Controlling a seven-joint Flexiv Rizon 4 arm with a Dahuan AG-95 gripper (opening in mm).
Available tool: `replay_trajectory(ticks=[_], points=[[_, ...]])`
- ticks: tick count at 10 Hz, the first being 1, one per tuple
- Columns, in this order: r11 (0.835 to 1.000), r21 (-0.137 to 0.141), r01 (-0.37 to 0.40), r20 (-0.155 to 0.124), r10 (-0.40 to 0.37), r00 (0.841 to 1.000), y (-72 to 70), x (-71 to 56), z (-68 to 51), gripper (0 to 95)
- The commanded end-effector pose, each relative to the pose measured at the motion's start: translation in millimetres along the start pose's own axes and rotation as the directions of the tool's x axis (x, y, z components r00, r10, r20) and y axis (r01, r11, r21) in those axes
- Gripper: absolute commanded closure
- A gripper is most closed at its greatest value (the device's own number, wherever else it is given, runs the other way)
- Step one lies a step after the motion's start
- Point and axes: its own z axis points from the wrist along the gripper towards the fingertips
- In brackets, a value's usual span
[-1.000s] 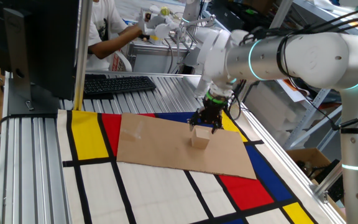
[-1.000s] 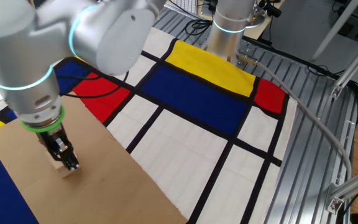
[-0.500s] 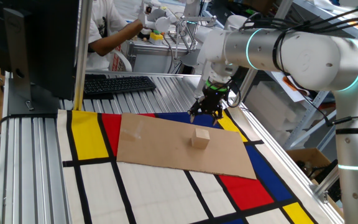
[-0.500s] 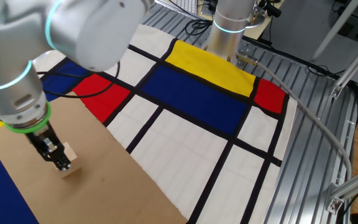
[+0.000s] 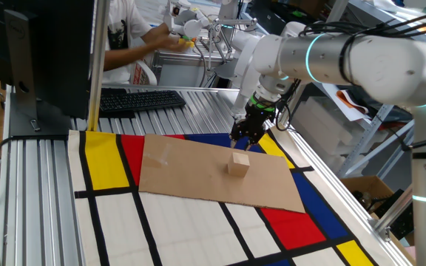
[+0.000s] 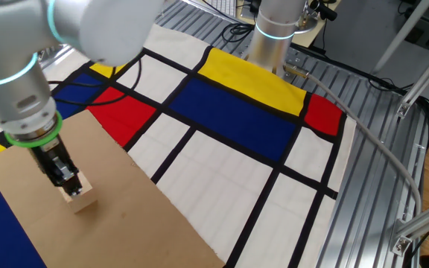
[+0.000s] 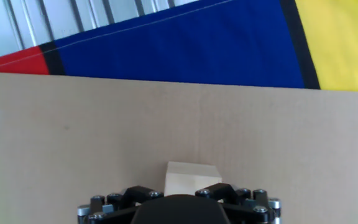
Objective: Grab the block and place it at the designated location
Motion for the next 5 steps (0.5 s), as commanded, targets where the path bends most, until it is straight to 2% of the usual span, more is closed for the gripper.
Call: replay_trajectory(ticks=[1, 5], points=[[1.0, -0.001, -0.005, -0.027, 0.005, 1.0, 0.3, -4.1, 0.7, 95.0], [1.0, -0.005, -0.008, -0.018, 0.008, 1.0, 0.2, -4.2, 0.9, 95.0]])
